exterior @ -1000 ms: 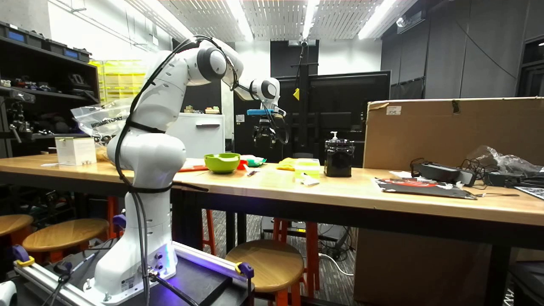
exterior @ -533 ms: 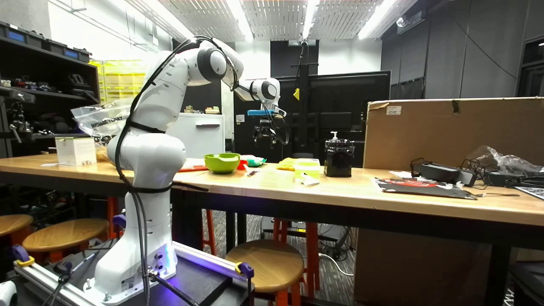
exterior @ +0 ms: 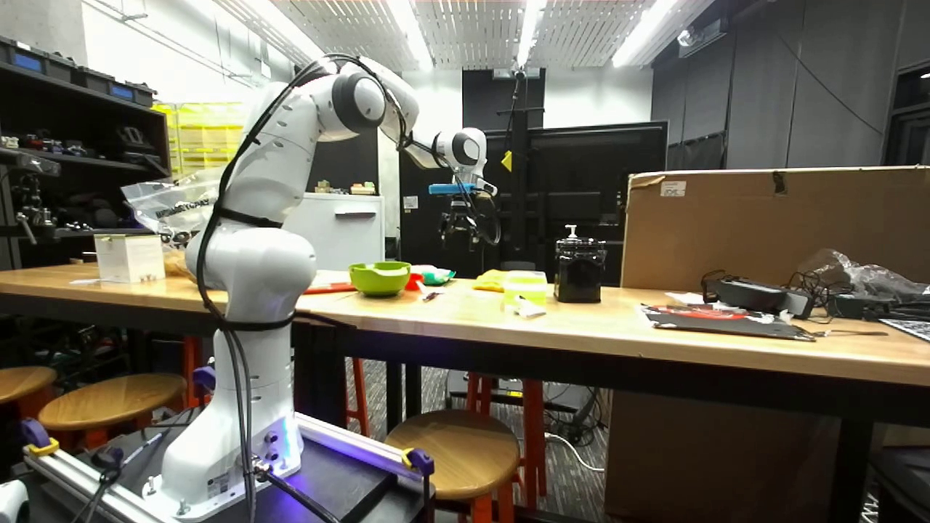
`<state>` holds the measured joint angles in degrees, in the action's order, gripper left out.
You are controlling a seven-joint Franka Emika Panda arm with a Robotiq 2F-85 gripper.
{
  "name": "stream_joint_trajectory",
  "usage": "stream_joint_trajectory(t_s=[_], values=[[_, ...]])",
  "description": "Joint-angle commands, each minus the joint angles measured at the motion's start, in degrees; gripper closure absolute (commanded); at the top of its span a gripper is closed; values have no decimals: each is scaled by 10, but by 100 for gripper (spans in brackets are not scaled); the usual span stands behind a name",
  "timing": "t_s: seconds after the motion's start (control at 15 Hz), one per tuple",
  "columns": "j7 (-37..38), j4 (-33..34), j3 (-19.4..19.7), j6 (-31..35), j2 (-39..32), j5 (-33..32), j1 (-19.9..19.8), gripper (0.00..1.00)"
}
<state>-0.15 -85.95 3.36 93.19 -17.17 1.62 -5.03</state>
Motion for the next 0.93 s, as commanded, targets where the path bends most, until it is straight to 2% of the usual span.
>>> stream_joint_trajectory(t_s=[0.0, 0.87], values=[[-23, -43, 4, 0, 46, 7, -9, 0], [-64, -111, 9, -1, 111, 6, -11, 0]])
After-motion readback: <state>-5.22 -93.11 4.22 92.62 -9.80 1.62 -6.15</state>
